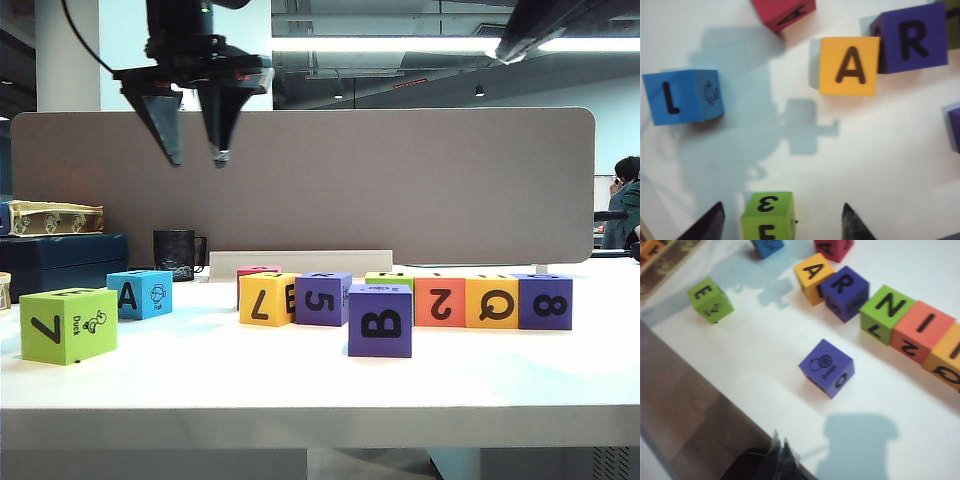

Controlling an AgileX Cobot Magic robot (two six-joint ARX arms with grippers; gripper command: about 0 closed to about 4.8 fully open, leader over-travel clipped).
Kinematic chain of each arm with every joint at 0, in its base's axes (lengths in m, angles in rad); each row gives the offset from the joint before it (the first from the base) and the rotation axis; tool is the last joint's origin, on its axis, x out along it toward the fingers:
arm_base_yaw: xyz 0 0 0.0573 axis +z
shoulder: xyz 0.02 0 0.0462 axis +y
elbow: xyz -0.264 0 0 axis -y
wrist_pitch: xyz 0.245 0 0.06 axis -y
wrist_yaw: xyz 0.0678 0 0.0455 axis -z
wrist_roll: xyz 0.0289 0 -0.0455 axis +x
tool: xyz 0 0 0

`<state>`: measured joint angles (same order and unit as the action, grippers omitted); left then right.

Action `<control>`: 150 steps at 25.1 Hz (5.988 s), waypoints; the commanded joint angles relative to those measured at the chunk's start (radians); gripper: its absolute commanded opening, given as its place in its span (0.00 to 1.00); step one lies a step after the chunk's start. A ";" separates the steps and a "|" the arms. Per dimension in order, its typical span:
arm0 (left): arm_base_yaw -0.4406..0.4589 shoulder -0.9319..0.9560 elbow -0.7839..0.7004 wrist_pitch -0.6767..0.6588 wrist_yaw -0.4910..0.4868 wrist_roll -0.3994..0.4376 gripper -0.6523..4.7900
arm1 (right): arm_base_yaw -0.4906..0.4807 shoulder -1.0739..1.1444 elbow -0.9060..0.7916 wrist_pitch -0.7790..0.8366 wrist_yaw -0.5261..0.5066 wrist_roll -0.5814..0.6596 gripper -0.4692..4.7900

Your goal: Select the appropriate blocks from the scattered letter blocks on the table and arrange them in a row to spell out "LEARNING".

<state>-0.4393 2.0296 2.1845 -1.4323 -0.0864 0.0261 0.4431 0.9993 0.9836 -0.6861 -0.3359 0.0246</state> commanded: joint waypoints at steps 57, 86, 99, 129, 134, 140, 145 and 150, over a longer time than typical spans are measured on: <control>0.190 -0.140 -0.682 0.209 0.158 0.044 0.85 | 0.001 -0.001 0.004 0.010 -0.026 -0.003 0.09; 0.133 -0.139 -0.713 0.462 0.162 -0.011 0.56 | 0.001 -0.001 0.004 0.008 -0.026 -0.003 0.09; 0.127 -0.139 -0.713 0.696 0.163 -0.039 0.56 | 0.001 -0.001 0.004 0.002 -0.026 -0.003 0.09; 0.126 0.072 -0.412 0.567 0.271 -0.064 0.56 | 0.001 -0.001 0.004 0.009 -0.026 -0.003 0.09; 0.126 0.072 -0.412 0.567 0.270 -0.071 0.58 | 0.001 -0.001 0.004 0.008 -0.026 -0.003 0.09; 0.126 0.073 -0.412 0.574 0.271 -0.087 0.83 | 0.001 -0.001 0.004 0.000 -0.026 -0.003 0.09; 0.126 0.072 -0.412 0.581 0.275 -0.086 0.83 | 0.001 -0.001 0.004 -0.003 -0.026 -0.003 0.09; 0.126 0.066 -0.406 0.568 0.273 -0.082 0.88 | 0.001 -0.001 0.004 -0.008 -0.026 -0.003 0.09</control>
<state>-0.3126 2.1059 1.7699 -0.8555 0.1829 -0.0608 0.4431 1.0000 0.9836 -0.6975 -0.3599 0.0246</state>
